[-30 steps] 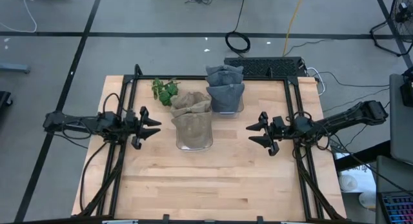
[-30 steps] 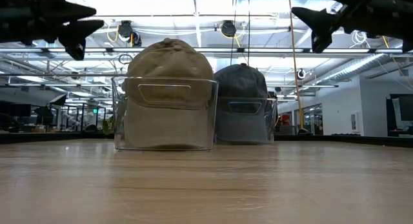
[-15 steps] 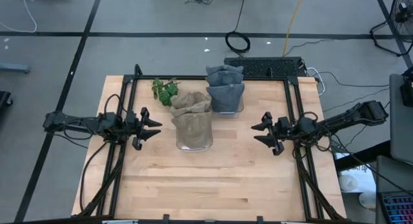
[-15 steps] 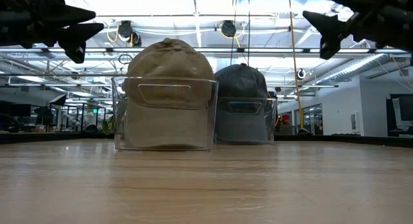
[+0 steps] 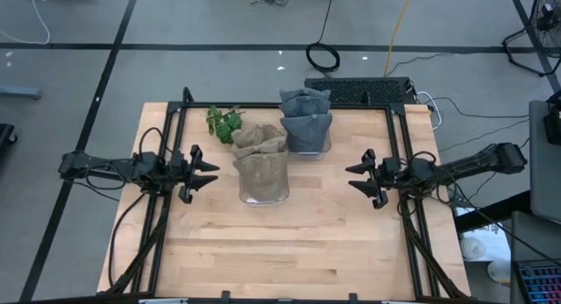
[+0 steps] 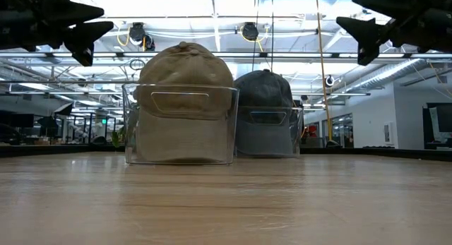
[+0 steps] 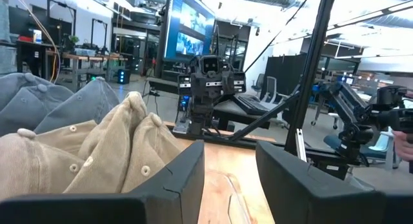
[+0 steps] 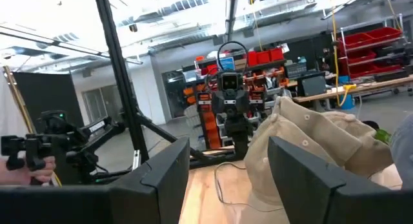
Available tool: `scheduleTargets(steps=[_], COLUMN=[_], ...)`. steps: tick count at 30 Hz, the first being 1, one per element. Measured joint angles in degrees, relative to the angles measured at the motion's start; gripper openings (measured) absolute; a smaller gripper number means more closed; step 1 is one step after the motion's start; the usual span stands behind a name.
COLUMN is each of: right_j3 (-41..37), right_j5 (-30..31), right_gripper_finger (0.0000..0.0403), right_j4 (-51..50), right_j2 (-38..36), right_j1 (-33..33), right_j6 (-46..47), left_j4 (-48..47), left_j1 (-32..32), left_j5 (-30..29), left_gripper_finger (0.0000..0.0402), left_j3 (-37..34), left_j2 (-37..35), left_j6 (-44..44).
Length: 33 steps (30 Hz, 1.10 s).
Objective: Pick & Place hat
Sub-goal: Return to Home Position
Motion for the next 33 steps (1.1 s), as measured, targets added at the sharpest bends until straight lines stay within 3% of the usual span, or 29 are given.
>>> scheduleTargets(steps=[4,8,16,26,33], right_j3=[0.0,0.0,0.0,0.0,0.1], right_j5=[0.3,5.1,13.5,15.1,19.8], right_gripper_finger=[0.0196,0.0196,0.0196,0.0196,0.0196], right_j4=[-6.3,-13.3,-22.7,-34.8,-40.0], right_j2=[-6.0,-11.2,-20.3,-28.8,-32.4], right_j1=[0.0,0.0,0.0,0.0,0.0], right_j6=[-0.7,-0.4,-0.2,-0.2,-0.2], left_j4=[0.2,0.4,-2.9,-5.2,-4.5], left_j1=[0.0,0.1,1.6,1.8,1.8], left_j5=[0.0,-0.3,-0.9,-0.5,0.9], left_gripper_finger=[0.0142,0.0136,0.0149,0.0136,0.0146], left_j3=[0.0,0.0,0.0,0.0,0.0], left_j2=[0.0,-1.6,-10.7,-10.8,-10.8], left_j6=[0.0,0.3,1.4,0.0,2.7])
